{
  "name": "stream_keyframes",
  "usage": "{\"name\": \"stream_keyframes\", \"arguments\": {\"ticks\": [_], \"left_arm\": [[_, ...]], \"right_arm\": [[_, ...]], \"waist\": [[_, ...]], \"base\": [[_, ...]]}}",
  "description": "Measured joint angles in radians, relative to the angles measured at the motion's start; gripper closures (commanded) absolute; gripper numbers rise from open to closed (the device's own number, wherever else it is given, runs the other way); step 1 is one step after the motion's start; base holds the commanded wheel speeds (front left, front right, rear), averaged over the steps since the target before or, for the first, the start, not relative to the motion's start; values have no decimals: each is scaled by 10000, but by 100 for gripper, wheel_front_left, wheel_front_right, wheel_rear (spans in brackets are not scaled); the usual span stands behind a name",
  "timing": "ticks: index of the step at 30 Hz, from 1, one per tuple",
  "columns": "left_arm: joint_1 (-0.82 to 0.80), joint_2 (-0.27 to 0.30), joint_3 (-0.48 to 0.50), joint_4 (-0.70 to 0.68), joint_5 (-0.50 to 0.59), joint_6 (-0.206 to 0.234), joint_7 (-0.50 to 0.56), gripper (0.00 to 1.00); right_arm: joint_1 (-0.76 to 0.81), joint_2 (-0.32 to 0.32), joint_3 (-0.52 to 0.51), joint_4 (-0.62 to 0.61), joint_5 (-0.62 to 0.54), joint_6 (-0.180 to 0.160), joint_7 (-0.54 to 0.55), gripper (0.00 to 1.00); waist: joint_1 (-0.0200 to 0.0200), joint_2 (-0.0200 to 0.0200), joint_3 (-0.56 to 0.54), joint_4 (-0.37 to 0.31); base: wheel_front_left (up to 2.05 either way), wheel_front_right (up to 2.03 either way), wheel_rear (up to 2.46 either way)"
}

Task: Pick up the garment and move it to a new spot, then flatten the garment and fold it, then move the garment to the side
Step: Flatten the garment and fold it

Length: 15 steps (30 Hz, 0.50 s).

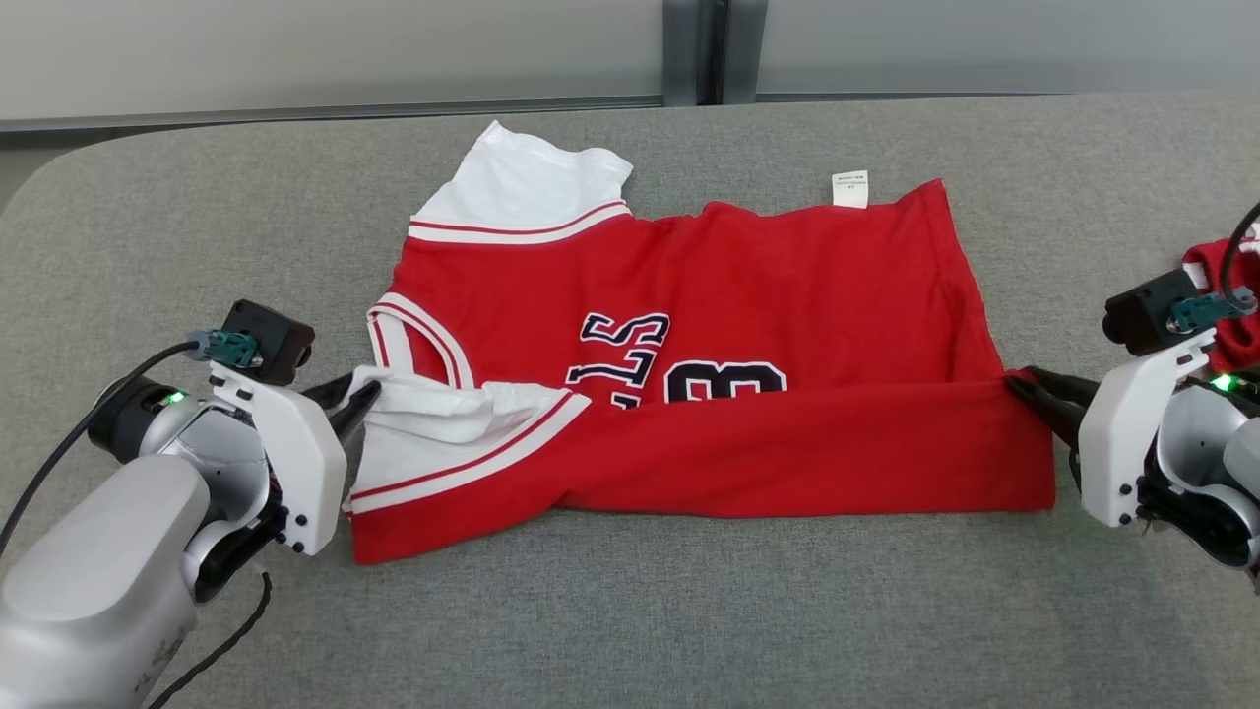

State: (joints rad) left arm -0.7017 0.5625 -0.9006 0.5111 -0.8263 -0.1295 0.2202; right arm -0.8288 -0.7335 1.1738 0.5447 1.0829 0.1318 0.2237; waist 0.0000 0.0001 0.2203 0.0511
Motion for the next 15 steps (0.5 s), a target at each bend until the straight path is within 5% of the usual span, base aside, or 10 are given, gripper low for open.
{"name": "stream_keyframes", "arguments": {"ticks": [9,15], "left_arm": [[-31,-639,767,771,138,963,-2337,0],[462,-1110,1638,614,-222,1657,-4259,0]], "right_arm": [[376,293,-863,924,464,-2,-1931,0],[733,443,-1645,1469,-79,-4,-4288,0]], "waist": [[0,0,-189,103],[0,0,-492,148]], "base": [[0,0,0],[0,0,0]]}}
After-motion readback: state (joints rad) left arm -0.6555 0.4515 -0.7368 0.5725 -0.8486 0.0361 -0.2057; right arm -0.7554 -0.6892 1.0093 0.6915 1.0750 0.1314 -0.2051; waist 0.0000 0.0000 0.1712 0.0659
